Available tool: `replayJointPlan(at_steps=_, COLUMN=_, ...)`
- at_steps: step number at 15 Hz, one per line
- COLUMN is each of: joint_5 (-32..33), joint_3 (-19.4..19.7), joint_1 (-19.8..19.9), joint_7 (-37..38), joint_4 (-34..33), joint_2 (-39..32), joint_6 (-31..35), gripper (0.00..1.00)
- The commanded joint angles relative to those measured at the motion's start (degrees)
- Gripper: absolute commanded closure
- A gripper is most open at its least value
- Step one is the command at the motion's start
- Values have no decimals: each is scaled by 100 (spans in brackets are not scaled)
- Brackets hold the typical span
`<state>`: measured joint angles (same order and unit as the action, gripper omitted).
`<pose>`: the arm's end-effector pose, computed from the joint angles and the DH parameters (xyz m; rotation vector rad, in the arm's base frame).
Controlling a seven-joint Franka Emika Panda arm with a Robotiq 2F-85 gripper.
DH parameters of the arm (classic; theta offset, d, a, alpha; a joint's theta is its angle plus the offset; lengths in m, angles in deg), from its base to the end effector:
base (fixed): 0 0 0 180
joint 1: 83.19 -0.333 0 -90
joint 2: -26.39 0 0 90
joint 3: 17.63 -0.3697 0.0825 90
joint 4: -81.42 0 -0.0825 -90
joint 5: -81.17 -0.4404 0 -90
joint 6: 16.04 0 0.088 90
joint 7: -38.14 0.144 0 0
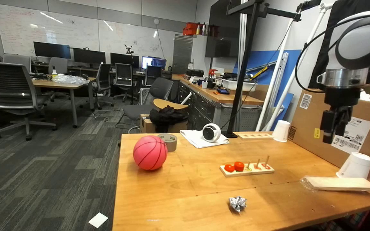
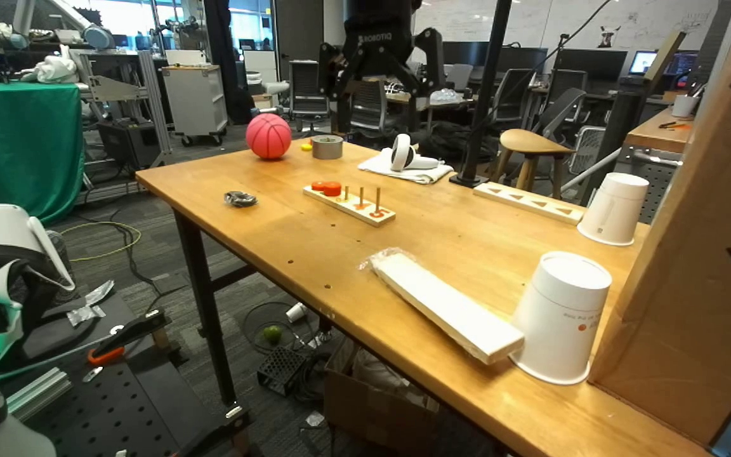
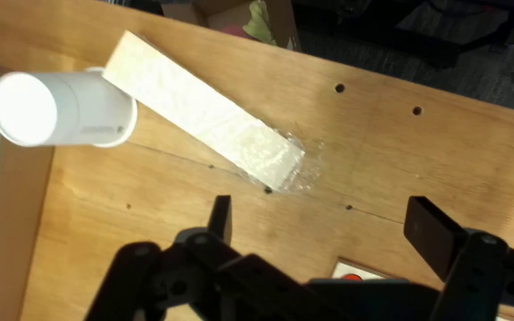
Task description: Put both right and left blocks on the first right position
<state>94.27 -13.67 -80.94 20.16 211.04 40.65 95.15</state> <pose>0.4952 -0.0782 0.4492 2.9304 0.4412 -0.1649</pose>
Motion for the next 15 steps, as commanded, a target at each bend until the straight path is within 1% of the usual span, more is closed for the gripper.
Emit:
replayJointPlan(at_steps=1, joint_5=-445, joint_3=-132, joint_1=-402, joint_7=-642, joint_4=-118, joint_2=-158, joint_6=402, gripper=0)
replayJointPlan(at_steps=4, joint_5=-520, joint_3=-261, joint_1=-658, joint_7=-1186, joint_4=-122, joint_2=-331, joint_6=802, gripper=0)
replayJointPlan(at_steps=7, joint_5=-485, joint_3=-377, joint_1=-843, joint_7=-1814, joint_4=-216, joint_2=-580, joint_6=1050, gripper=0)
replayJointPlan(at_steps=11, joint_5=-561, joint_3=-520, joint_1=-968, joint_7=-2816, joint_4=-586, joint_2=-1110, joint_6=1348, gripper=0)
replayJointPlan(at_steps=15, joint_5=-697, joint_3=-771, joint_1=-1007, joint_7=-3776, joint_4=-1013, joint_2=-1648, joint_6=1738, gripper=0)
